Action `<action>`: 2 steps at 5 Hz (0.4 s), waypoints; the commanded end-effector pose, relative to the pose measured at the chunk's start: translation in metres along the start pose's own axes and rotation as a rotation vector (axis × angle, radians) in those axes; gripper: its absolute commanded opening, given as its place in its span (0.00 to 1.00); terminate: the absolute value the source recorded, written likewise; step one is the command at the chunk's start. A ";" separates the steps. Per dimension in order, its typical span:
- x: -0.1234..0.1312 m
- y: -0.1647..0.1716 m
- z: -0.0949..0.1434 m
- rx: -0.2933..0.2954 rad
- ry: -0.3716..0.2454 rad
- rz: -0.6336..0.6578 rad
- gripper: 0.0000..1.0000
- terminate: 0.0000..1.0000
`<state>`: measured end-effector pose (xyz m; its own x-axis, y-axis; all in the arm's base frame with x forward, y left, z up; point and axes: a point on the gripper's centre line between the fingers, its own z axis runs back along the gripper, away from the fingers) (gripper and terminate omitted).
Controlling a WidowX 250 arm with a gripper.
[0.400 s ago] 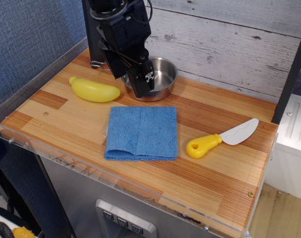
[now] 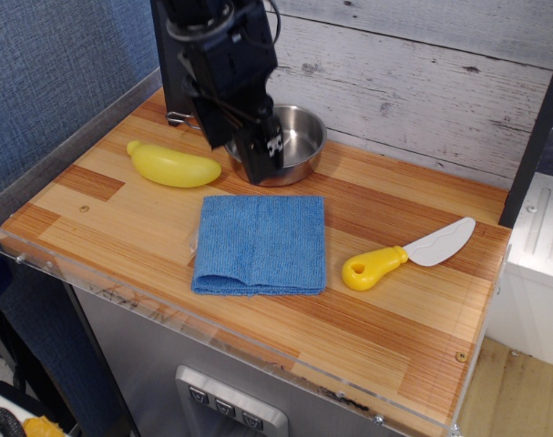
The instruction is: Move the cloth above the knife
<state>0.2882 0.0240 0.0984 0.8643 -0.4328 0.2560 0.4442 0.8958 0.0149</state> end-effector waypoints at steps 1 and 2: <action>-0.004 0.005 -0.029 0.072 0.029 -0.020 1.00 0.00; -0.012 0.005 -0.044 0.088 0.054 -0.026 1.00 0.00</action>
<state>0.2872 0.0298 0.0419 0.8741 -0.4542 0.1720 0.4455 0.8909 0.0886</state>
